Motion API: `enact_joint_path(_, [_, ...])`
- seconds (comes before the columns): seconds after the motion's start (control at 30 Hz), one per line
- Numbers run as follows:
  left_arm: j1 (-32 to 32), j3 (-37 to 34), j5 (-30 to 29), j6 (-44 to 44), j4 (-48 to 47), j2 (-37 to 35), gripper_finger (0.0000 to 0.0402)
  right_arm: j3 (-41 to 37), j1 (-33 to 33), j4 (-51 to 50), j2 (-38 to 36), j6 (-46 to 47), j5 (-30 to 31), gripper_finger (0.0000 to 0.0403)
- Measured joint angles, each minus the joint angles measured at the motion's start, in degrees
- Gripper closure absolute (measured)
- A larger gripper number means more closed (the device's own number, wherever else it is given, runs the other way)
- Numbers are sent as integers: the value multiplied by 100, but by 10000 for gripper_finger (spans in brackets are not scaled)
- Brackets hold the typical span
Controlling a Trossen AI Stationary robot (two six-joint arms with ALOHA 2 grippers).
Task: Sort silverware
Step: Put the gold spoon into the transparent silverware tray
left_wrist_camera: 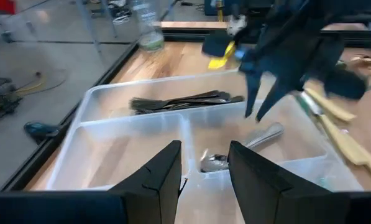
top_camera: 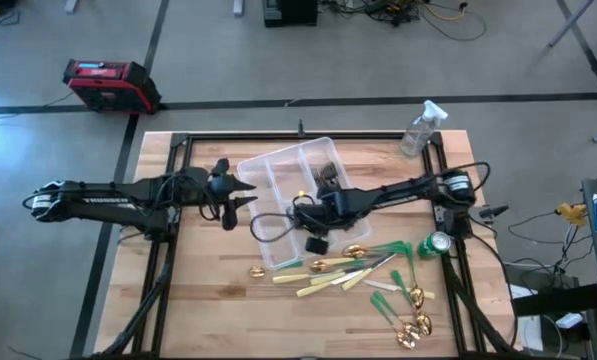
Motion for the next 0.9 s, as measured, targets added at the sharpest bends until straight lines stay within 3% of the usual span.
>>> enact_joint_path(0.13, [-4,-103,568,121,447,53,283,-45,431,-626,-351,183,59,374])
enact_joint_path(0.27, [-11,-262,650,131,1010,187,283,-237,884,-1081,-592,492,211,371])
enact_joint_path(0.53, [-135,-565,1037,24,2137,746,283,-1382,1642,-1164,-859,1539,155,360])
enact_joint_path(0.67, [-138,-413,1037,142,1790,907,283,-1798,1832,-1055,-917,1616,136,367])
enact_joint_path(0.9, [-140,-169,359,-128,991,631,283,-2685,2043,-1036,-1423,1551,131,383])
